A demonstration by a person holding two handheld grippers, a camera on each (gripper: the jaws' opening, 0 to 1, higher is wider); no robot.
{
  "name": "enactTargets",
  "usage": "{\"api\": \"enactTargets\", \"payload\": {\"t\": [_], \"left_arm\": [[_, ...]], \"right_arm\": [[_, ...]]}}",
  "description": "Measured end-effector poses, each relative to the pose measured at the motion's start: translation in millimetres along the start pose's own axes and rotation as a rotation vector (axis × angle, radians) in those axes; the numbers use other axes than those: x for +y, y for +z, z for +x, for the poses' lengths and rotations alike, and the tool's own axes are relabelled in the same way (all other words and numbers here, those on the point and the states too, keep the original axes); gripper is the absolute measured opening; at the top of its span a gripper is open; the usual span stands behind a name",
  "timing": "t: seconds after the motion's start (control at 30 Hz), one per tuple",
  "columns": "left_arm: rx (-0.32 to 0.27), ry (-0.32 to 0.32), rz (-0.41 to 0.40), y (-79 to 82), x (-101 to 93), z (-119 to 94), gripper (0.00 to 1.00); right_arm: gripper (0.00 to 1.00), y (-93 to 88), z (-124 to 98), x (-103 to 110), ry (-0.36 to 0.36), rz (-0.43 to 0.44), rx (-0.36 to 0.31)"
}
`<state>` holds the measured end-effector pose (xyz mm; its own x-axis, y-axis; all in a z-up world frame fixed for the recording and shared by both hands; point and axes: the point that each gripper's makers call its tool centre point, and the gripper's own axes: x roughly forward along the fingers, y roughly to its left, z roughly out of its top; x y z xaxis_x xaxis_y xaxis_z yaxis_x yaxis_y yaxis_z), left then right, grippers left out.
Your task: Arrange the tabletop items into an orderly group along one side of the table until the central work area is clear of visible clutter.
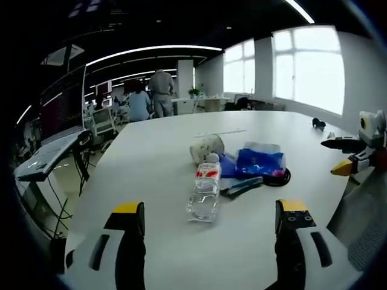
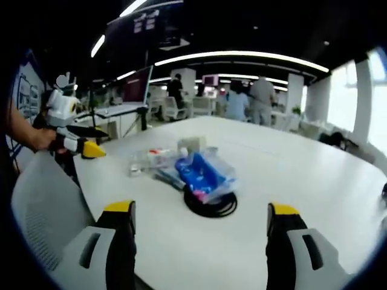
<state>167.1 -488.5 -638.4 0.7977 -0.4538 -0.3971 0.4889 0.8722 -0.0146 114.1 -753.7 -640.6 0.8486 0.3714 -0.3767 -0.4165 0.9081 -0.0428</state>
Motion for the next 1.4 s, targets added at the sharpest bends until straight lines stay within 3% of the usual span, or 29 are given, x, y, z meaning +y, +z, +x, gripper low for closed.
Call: {"api": "enactTargets", "payload": {"t": [0.23,0.6,0.87,0.97,1.4], "left_arm": [[0.01,-0.007,0.008,-2.3,-1.1,1.3,0.88],[-0.026,0.019,0.004,5.3,3.3,-2.1,0.89],[-0.055,-0.026,-0.016,9.8,-3.2,-2.4,0.91],[-0.014,-0.013,0.02,2.3,-2.8,-0.3,0.9],[0.026,-0.007,0.025,-6.7,0.1,2.4,0.88]], "right_arm": [[0.87,0.2,-0.2,-1.3,-0.007,0.002,0.0],[0.86,3.5,-1.1,-4.7,-0.024,0.0,-0.021],[0.86,11.6,-2.3,-2.1,-0.014,0.025,-0.062],[0.86,14.0,-2.8,0.4,0.0,0.036,-0.075],[0.85,9.7,0.6,8.1,0.049,0.082,-0.055]]}}
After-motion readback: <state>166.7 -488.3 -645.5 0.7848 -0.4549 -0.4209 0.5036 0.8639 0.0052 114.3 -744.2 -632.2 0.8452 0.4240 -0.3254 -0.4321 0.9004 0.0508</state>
